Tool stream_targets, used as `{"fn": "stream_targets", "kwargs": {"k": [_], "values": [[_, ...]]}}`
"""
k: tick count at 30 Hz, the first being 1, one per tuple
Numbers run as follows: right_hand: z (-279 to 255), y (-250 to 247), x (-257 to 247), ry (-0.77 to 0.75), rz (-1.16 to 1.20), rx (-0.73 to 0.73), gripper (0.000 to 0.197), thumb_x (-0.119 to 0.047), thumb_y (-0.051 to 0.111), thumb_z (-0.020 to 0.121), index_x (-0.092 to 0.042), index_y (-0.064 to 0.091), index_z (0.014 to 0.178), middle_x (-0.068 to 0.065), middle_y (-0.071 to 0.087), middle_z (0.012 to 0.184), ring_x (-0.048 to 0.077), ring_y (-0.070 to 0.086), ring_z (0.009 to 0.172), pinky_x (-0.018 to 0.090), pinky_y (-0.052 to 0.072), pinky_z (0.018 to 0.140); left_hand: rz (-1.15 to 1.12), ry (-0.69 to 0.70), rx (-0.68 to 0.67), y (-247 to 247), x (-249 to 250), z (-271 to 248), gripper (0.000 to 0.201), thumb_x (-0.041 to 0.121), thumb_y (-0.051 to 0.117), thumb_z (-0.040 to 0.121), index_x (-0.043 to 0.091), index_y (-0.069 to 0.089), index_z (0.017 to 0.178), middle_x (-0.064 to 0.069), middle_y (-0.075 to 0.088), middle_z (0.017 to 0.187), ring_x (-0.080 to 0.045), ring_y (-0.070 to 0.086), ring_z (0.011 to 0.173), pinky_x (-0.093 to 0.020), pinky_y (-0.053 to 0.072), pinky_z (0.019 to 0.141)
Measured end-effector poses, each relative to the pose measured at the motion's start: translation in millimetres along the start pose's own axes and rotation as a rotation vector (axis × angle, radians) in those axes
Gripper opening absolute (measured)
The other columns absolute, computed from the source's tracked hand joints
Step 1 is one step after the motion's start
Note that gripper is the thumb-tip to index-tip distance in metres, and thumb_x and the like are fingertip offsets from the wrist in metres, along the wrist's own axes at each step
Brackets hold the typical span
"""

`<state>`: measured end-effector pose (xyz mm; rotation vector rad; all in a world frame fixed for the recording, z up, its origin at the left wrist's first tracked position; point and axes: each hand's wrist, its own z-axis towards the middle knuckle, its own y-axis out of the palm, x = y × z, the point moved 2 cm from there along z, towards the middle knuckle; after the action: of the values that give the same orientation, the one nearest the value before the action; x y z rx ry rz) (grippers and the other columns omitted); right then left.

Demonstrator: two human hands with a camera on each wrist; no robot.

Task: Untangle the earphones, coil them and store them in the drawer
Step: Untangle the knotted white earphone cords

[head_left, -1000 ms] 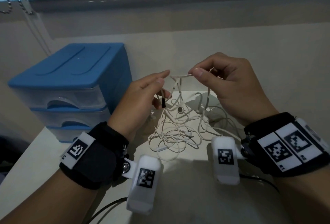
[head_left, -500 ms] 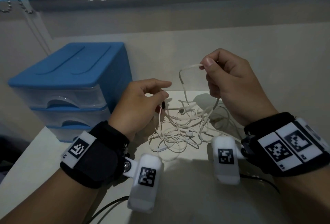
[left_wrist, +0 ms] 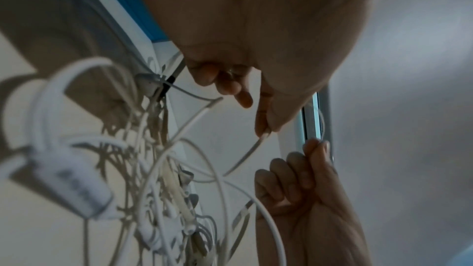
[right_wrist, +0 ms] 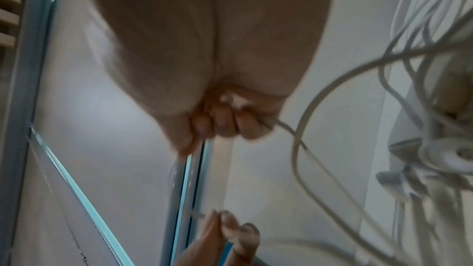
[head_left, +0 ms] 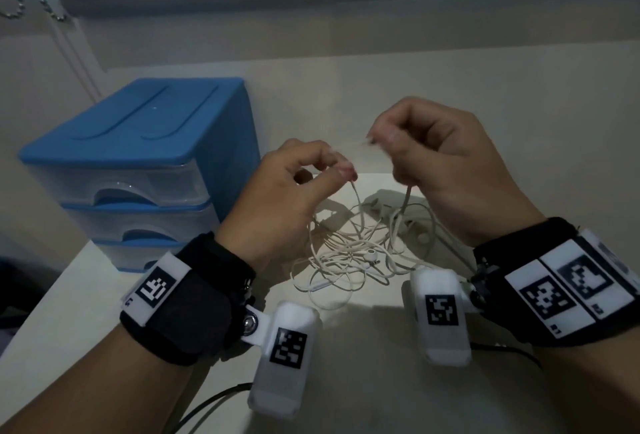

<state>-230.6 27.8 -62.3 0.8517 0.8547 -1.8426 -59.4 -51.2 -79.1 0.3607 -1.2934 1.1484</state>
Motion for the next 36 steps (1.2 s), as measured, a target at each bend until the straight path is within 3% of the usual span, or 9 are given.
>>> {"fn": "stream_targets", "kwargs": {"k": [5, 11, 16, 19, 23, 26, 28, 31, 36], "values": [[6.9, -23.2, 1.9, -0.036, 0.138, 0.466, 0.02, -0.016, 0.055, 0.104, -0.019, 0.059, 0.085, -0.005, 0.044, 0.063, 0.011, 0.036, 0.054, 0.029, 0.033, 0.05, -0.164, -0.039, -0.008, 1.6, 2.2, 0.6, 0.015, 0.013, 0.059, 0.098, 0.01, 0.065, 0.084, -0.009, 0.074, 0.091, -0.011, 0.061, 0.079, -0.015, 0.046, 0.067], [5.8, -37.3, 9.4, 0.009, 0.059, 0.735, 0.017, -0.022, 0.053, 0.104, -0.018, 0.058, 0.089, -0.007, 0.052, 0.072, 0.012, 0.045, 0.058, 0.029, 0.041, 0.054, -0.356, 0.043, 0.012, 2.3, 4.2, 1.4, 0.011, 0.008, 0.056, 0.099, 0.006, 0.063, 0.091, -0.008, 0.059, 0.072, -0.013, 0.054, 0.068, -0.016, 0.044, 0.066], [6.6, -32.0, 16.0, 0.116, -0.095, 0.486, 0.023, -0.01, 0.07, 0.086, -0.027, 0.073, 0.102, -0.006, 0.071, 0.116, 0.005, 0.064, 0.102, 0.023, 0.051, 0.088, -0.314, 0.121, 0.073, 0.3, 1.7, 4.3, 0.009, 0.007, 0.061, 0.098, 0.009, 0.068, 0.094, 0.008, 0.059, 0.068, -0.008, 0.05, 0.065, -0.018, 0.044, 0.062], [6.1, -20.2, 4.8, 0.003, -0.033, 0.259, 0.033, -0.008, 0.063, 0.083, -0.02, 0.074, 0.111, -0.004, 0.073, 0.119, 0.01, 0.063, 0.119, 0.028, 0.048, 0.103, -0.253, 0.133, 0.077, 0.2, -0.3, 4.3, 0.008, 0.007, 0.064, 0.096, 0.008, 0.072, 0.096, 0.009, 0.061, 0.068, -0.005, 0.052, 0.065, -0.018, 0.045, 0.063], [0.7, -4.8, -3.5, -0.018, -0.088, 0.014, 0.022, -0.014, 0.064, 0.096, -0.012, 0.074, 0.115, -0.003, 0.075, 0.11, 0.005, 0.069, 0.102, 0.017, 0.049, 0.087, -0.201, 0.126, 0.056, 0.7, -0.3, 2.9, 0.009, 0.007, 0.067, 0.094, 0.003, 0.074, 0.098, 0.008, 0.065, 0.07, 0.0, 0.056, 0.065, -0.016, 0.045, 0.063], [-1.9, 1.7, -0.2, 0.052, -0.109, -0.091, 0.015, -0.02, 0.065, 0.098, -0.009, 0.076, 0.102, 0.008, 0.075, 0.084, 0.024, 0.072, 0.083, 0.032, 0.057, 0.079, -0.184, 0.111, 0.059, 0.9, -1.8, 3.3, 0.008, 0.008, 0.068, 0.094, 0.002, 0.074, 0.097, 0.008, 0.066, 0.068, 0.001, 0.056, 0.063, -0.015, 0.045, 0.062], [-1.5, 0.3, 2.0, 0.08, -0.135, -0.104, 0.02, -0.021, 0.064, 0.099, -0.007, 0.076, 0.091, 0.011, 0.07, 0.07, 0.023, 0.068, 0.068, 0.038, 0.057, 0.071, -0.181, 0.098, 0.066, 0.5, -2.9, 3.9, 0.007, 0.007, 0.068, 0.094, 0.003, 0.074, 0.096, 0.007, 0.065, 0.068, 0.0, 0.056, 0.063, -0.014, 0.046, 0.062], [0.3, -2.7, 3.9, 0.064, -0.165, -0.049, 0.024, -0.022, 0.062, 0.101, -0.01, 0.071, 0.082, 0.009, 0.067, 0.067, 0.019, 0.063, 0.062, 0.043, 0.052, 0.065, -0.194, 0.072, 0.048, 1.5, -2.2, 4.4, 0.008, 0.007, 0.067, 0.094, 0.004, 0.073, 0.098, 0.003, 0.067, 0.07, -0.003, 0.06, 0.066, -0.016, 0.048, 0.065], [6.0, -13.4, 3.2, 0.019, 0.121, 0.24, 0.028, -0.021, 0.053, 0.105, -0.021, 0.06, 0.078, -0.007, 0.063, 0.073, 0.017, 0.059, 0.067, 0.031, 0.045, 0.061, -0.18, 0.004, 0.006, 2.9, -5.7, 4.2, 0.012, 0.016, 0.069, 0.093, 0.005, 0.074, 0.098, -0.002, 0.068, 0.078, -0.008, 0.062, 0.075, -0.021, 0.051, 0.074]]}}
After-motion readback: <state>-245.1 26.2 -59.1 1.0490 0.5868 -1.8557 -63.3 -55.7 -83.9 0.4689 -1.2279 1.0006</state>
